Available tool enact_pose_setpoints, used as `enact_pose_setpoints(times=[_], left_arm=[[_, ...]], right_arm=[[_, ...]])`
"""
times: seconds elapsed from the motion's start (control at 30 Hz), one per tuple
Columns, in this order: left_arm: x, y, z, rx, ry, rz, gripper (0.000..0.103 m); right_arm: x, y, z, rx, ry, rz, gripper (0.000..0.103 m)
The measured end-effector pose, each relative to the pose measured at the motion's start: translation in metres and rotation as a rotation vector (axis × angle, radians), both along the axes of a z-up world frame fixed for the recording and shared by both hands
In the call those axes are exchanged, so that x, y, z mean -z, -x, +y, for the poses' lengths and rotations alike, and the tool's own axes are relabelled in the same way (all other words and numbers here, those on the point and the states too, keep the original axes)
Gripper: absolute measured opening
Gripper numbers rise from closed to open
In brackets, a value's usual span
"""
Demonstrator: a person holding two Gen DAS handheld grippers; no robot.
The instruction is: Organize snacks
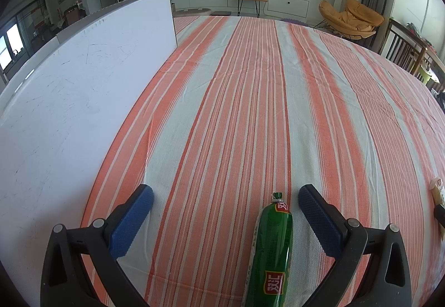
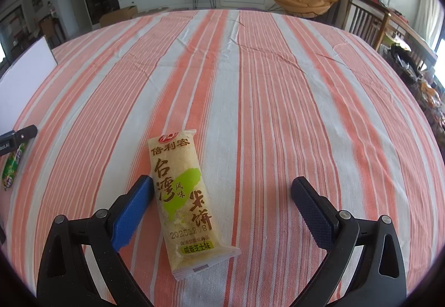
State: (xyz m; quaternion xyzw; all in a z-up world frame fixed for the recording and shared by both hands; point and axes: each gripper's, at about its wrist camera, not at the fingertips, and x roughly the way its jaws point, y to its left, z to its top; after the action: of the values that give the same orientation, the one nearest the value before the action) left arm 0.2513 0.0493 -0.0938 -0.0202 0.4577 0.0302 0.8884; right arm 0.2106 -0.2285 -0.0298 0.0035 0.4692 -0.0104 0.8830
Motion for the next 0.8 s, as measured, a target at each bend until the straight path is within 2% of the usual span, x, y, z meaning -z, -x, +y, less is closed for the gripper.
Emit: enact_pose_setpoints(times=[0.8], left_arm=[[0.0000, 0.0001, 0.0002, 0.000, 0.000, 0.000, 0.103]], right_arm=[[0.0003, -0.0003, 0.0001, 0.000, 0.000, 0.000, 0.101]])
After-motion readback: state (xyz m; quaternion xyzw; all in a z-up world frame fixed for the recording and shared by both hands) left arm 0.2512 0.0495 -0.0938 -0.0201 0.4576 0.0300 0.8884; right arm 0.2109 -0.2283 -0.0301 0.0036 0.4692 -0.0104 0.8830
